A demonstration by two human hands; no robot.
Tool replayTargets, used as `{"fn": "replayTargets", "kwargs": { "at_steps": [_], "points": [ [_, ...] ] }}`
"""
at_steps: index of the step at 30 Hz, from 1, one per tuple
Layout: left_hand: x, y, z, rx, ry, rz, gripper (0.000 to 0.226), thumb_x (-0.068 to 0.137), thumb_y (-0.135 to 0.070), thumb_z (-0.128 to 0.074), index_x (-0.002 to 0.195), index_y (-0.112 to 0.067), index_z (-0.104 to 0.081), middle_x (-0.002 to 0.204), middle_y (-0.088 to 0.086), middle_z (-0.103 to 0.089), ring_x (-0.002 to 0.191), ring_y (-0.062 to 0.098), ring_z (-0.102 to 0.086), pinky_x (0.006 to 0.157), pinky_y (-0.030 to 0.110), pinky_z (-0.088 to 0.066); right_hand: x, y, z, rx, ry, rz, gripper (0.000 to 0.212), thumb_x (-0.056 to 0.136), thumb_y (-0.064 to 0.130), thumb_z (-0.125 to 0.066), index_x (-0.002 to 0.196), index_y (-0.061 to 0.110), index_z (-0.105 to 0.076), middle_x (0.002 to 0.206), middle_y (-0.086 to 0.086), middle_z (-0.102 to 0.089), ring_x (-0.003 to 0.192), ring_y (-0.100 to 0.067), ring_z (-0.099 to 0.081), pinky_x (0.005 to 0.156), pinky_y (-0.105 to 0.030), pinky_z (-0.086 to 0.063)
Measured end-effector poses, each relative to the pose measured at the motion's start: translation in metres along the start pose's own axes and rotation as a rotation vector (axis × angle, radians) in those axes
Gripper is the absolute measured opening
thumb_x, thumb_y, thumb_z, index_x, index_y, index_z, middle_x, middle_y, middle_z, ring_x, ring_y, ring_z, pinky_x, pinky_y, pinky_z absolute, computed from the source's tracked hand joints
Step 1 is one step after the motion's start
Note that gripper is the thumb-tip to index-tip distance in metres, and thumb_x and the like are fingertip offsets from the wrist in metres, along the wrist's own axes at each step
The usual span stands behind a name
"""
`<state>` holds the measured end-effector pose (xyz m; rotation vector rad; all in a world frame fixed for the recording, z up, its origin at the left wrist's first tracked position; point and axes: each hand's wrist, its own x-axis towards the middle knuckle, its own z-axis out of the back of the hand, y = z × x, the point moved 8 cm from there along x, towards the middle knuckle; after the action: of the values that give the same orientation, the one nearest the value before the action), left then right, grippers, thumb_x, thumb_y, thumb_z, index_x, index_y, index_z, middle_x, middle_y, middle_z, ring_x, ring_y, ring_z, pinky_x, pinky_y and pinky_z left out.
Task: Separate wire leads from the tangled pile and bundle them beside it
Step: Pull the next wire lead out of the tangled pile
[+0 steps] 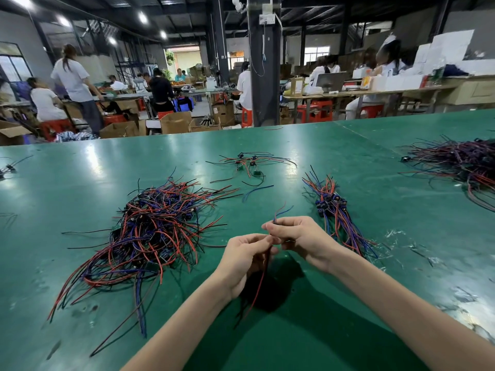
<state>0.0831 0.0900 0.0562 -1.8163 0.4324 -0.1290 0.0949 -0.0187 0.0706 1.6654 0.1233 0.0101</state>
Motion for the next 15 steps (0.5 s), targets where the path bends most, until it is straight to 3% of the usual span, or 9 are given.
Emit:
{"fn": "replayTargets", "kwargs": {
  "at_steps": [5,9,15],
  "points": [
    [-0.0005,0.001,0.0007,0.042,0.001,0.011,0.019,0.091,-0.006,-0.057,0.079,-0.007,-0.072,0.066,0.004,-0.067,0.054,0.007,-0.059,0.058,0.017,-0.049,-0.0011,0.0009,-0.001,-0.015,0.021,0.013,0.038,0.08,0.02,-0.07,0.104,-0.009,-0.064,0.066,-0.004,-0.064,0.059,-0.013,-0.054,0.076,-0.035,-0.04],
    [-0.0027,-0.0007,-0.003,0.096,-0.004,-0.031,0.019,0.092,-0.011,-0.058,0.078,-0.006,-0.069,0.062,0.003,-0.064,0.051,0.007,-0.056,0.054,0.015,-0.047,-0.0036,0.0032,-0.0046,-0.007,0.052,0.017,0.041,0.071,0.029,-0.07,0.097,-0.002,-0.064,0.068,-0.003,-0.061,0.061,-0.012,-0.052,0.071,-0.031,-0.043],
    [-0.0039,-0.0046,-0.0033,0.145,-0.022,-0.09,0.022,0.093,-0.01,-0.055,0.076,-0.006,-0.067,0.055,-0.001,-0.06,0.046,0.004,-0.049,0.051,0.014,-0.041,-0.0013,-0.0016,-0.0056,0.092,0.105,-0.036,0.025,0.084,-0.003,-0.061,0.108,0.003,-0.063,0.07,-0.002,-0.063,0.06,-0.013,-0.061,0.058,-0.025,-0.053]
  ]
}}
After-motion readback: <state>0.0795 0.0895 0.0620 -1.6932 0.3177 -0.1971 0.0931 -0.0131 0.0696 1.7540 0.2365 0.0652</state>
